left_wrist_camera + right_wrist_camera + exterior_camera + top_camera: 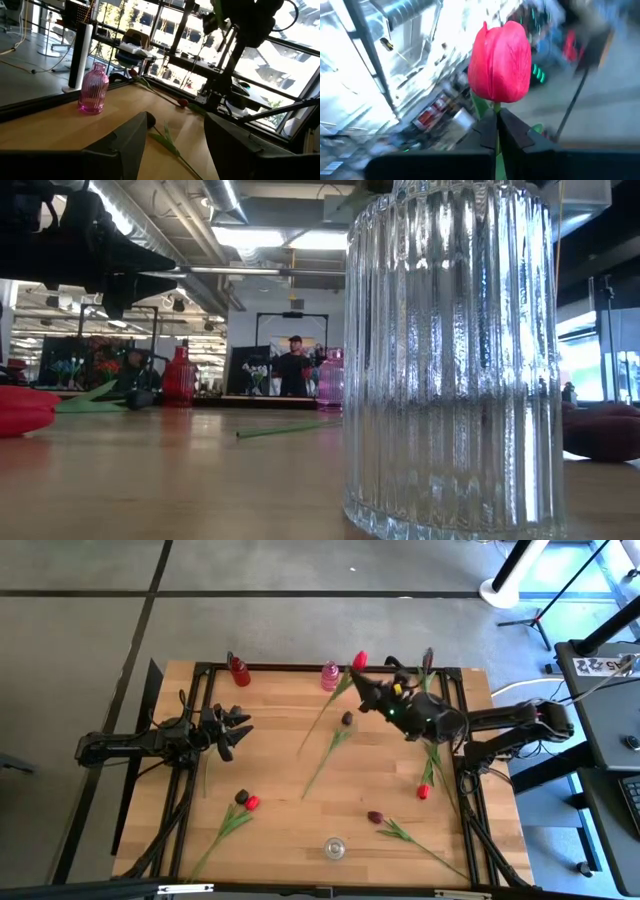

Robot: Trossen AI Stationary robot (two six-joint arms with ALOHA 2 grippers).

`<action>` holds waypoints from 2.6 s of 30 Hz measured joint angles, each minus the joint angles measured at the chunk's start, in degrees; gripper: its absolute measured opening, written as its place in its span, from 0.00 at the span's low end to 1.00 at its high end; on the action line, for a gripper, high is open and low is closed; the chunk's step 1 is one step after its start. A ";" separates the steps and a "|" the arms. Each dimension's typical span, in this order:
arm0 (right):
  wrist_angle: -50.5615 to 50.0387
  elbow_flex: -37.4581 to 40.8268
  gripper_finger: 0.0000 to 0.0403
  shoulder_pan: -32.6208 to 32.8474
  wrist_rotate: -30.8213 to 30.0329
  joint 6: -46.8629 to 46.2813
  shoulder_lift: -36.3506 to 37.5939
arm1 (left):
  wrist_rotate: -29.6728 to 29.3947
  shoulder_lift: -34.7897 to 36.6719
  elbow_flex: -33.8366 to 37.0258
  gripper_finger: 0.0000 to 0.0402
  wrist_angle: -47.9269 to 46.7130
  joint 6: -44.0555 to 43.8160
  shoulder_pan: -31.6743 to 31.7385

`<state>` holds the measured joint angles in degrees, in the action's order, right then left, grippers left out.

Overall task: Sort flowers into vase by color
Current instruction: Put the top left red flower into the pink flower vase, then put the right red flower into the pink flower vase

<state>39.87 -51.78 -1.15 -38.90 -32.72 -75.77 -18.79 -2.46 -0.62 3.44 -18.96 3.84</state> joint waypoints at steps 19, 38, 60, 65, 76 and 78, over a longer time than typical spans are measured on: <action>-0.29 -11.66 0.01 -24.54 16.89 31.73 -8.42 | -0.02 0.00 0.01 0.49 -0.01 0.00 -0.01; -4.24 -11.64 0.02 -27.71 19.31 33.12 -16.30 | -0.01 0.00 0.01 0.49 0.00 0.00 0.00; -85.94 -37.76 0.52 -21.07 30.49 17.68 -13.27 | -0.01 0.00 0.00 0.49 0.29 -19.68 0.00; -99.90 -37.78 0.49 -13.71 29.44 7.17 -10.07 | 0.00 0.00 0.00 0.49 0.62 -25.92 0.00; -123.14 -29.79 0.50 7.22 33.79 -10.88 -8.93 | 3.39 -0.02 -0.50 0.49 8.76 -22.45 -0.02; -124.40 -26.80 0.50 11.26 34.61 -2.30 -9.02 | 5.74 -0.13 -2.32 0.49 8.81 -20.47 -0.05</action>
<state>-84.53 -78.58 10.11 -4.29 -35.02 -84.79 -13.04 -2.58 -2.94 12.25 -39.44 3.79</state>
